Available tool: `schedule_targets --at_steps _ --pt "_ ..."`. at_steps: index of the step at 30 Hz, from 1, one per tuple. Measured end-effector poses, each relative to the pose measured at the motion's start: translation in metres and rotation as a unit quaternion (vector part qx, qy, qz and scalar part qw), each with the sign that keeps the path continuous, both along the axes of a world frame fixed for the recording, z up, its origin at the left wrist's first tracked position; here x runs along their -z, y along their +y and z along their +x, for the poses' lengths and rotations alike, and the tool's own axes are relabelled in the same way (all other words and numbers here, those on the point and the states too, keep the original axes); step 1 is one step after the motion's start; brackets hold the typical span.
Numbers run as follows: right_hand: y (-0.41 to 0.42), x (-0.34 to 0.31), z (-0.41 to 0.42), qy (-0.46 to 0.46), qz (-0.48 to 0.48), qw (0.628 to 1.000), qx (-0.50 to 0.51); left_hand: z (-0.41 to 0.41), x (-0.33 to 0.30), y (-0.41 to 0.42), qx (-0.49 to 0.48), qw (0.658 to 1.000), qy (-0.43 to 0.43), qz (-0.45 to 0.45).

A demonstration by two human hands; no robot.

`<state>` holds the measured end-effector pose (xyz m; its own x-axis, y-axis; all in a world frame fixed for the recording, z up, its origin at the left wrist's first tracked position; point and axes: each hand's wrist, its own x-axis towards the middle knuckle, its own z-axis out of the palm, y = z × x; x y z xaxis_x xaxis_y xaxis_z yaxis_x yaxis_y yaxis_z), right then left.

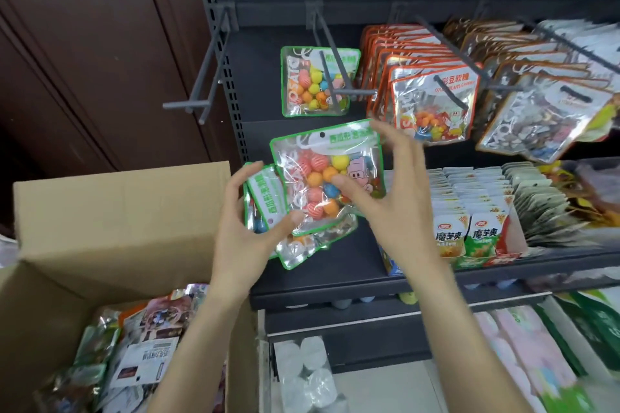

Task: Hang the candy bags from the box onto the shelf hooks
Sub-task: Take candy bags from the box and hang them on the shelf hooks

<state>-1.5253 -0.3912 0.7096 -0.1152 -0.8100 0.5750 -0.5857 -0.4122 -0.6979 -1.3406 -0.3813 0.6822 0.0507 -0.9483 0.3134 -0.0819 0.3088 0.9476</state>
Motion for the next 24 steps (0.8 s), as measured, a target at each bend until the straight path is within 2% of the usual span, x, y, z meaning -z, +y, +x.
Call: schedule_targets --at_steps 2,3,6,8,16,24 --pt "0.008 0.011 0.01 -0.107 -0.01 0.994 0.008 -0.006 0.0 0.004 -0.014 1.0 0.009 -0.012" --pt "0.012 0.013 0.014 -0.122 -0.035 0.992 0.019 -0.008 -0.001 0.006 -0.022 0.999 0.006 -0.026" --pt "0.017 0.007 0.021 -0.086 -0.127 0.987 0.039 -0.01 -0.008 0.007 -0.035 0.997 0.006 -0.068" --pt "0.012 0.001 0.022 -0.071 -0.149 0.985 0.046 -0.009 -0.014 0.004 -0.04 0.994 -0.005 -0.098" --pt "-0.001 0.003 0.018 -0.088 -0.072 0.992 0.062 -0.009 -0.018 -0.007 0.003 0.998 -0.009 -0.065" --pt "-0.012 0.001 0.016 -0.072 -0.075 0.991 0.079 -0.01 -0.017 -0.015 0.019 0.999 -0.013 -0.039"
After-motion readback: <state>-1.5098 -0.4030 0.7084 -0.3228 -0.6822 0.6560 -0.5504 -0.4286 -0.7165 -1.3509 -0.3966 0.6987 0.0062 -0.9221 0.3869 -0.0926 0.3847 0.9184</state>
